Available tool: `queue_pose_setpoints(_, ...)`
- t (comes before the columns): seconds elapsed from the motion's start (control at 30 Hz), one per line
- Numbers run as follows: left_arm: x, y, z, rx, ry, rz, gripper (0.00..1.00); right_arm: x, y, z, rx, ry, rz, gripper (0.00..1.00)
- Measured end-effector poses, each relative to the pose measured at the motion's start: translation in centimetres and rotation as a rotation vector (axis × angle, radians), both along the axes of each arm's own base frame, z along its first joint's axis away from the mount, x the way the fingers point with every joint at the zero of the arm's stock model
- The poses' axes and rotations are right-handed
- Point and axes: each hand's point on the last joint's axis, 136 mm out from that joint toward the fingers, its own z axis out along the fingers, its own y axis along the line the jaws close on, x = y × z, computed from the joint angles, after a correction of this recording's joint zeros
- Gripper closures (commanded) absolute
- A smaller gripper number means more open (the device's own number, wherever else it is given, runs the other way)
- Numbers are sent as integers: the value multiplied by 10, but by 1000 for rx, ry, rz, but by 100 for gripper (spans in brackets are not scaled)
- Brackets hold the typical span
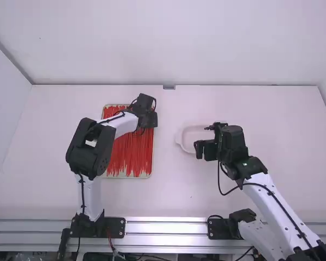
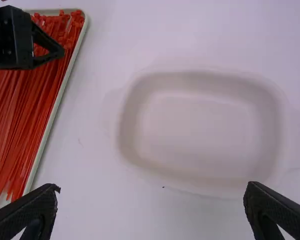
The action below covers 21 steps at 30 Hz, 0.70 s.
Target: Fasten the cable tie
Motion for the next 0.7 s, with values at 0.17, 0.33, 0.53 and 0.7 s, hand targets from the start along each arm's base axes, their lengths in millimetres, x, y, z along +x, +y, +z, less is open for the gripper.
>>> queue_pose_setpoints(0.17, 0, 0, 0, 1, 0, 0, 88, 0, 0, 0, 0, 0, 0, 0)
queue_pose_setpoints(0.33, 0, 0, 0, 1, 0, 1, 88, 0, 0, 0, -1, 0, 0, 0)
queue_pose_setpoints(0.53, -2, 5, -2, 23, 7, 13, 82, 0, 0, 0, 0, 0, 0, 0)
queue_pose_setpoints(0.7, -2, 5, -2, 26, 8, 14, 83, 0, 0, 0, 0, 0, 1, 0)
